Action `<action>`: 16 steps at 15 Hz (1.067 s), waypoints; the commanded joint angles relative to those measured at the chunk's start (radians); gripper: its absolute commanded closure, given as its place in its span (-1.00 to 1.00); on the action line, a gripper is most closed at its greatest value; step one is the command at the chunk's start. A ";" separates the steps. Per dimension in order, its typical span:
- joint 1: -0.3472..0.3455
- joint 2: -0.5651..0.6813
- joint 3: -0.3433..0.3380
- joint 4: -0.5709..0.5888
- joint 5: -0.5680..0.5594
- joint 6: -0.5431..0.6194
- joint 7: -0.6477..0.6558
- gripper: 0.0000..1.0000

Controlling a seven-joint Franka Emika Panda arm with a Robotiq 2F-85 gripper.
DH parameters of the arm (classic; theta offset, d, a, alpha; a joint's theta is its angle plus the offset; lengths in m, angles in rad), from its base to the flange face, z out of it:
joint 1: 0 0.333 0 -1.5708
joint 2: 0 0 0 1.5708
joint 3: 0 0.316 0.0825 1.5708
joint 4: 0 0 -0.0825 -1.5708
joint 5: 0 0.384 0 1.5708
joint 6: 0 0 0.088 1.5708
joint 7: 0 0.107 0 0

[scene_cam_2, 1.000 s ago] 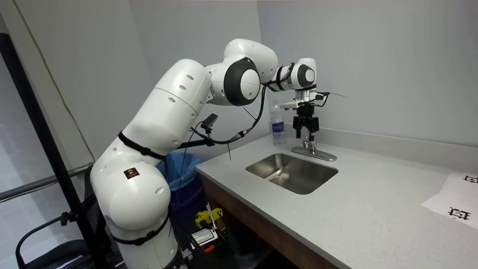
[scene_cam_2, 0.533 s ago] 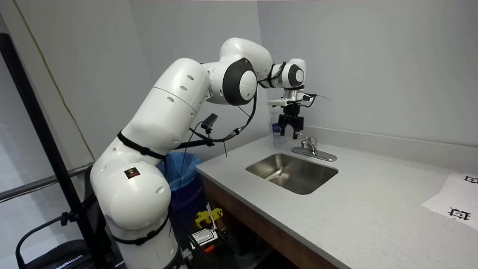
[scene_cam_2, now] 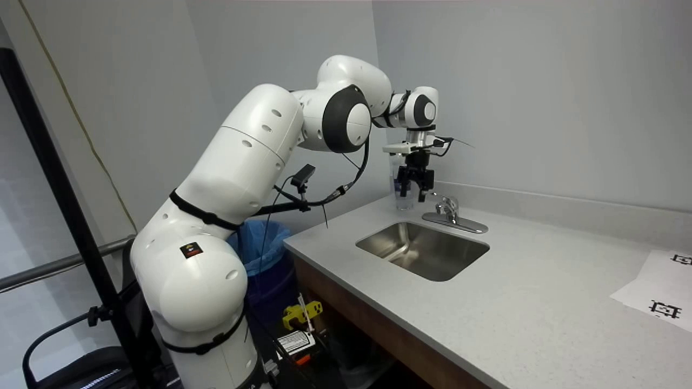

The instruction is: Move the faucet to the left

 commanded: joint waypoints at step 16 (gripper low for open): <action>-0.027 0.001 -0.043 0.001 -0.034 0.000 0.004 -1.00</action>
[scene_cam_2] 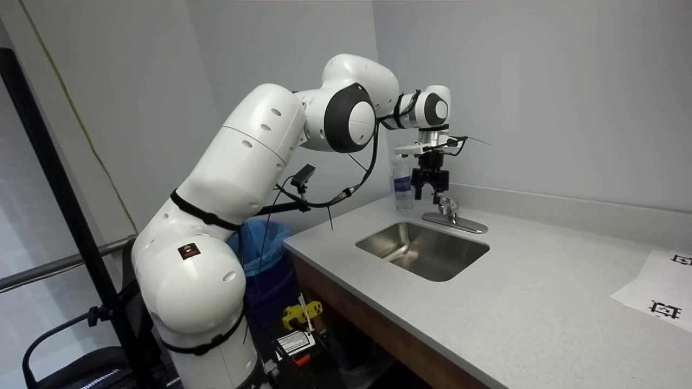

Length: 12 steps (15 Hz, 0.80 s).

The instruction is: Move the faucet to the left

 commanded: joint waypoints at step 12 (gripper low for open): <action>-0.009 -0.012 -0.009 0.025 -0.008 -0.020 -0.009 -1.00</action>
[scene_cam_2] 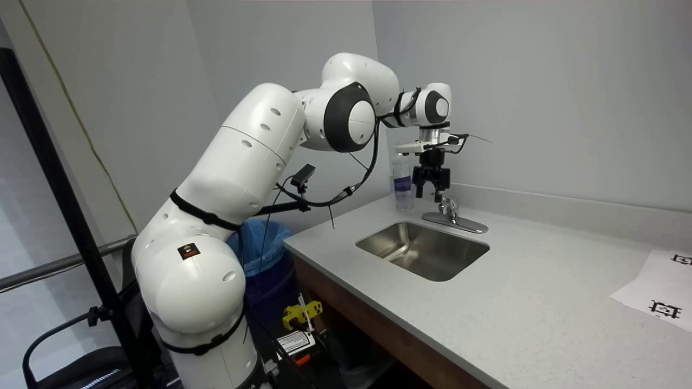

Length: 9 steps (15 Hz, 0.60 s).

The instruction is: Move the faucet to the left

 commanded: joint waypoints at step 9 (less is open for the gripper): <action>-0.012 0.044 -0.065 0.048 -0.055 0.005 -0.016 -1.00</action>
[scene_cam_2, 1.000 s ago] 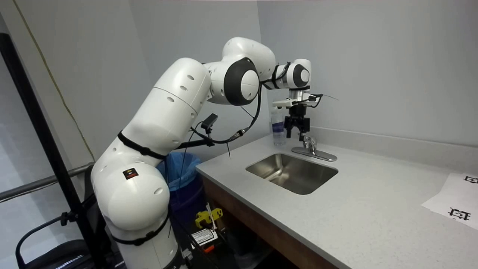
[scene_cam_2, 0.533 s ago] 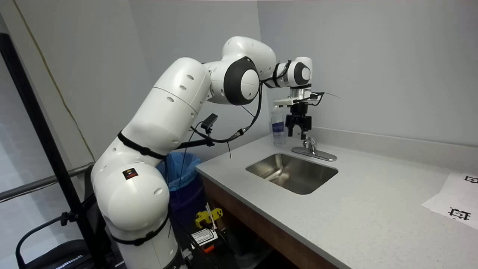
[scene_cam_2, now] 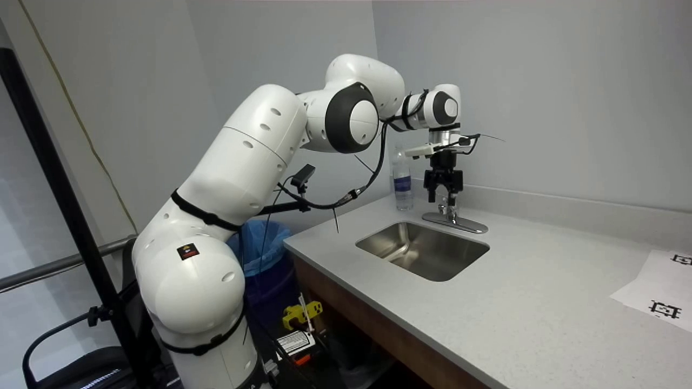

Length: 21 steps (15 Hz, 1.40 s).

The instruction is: Move the faucet to the left

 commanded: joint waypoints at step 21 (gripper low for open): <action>0.041 0.044 0.086 -0.023 0.025 0.120 -0.017 -1.00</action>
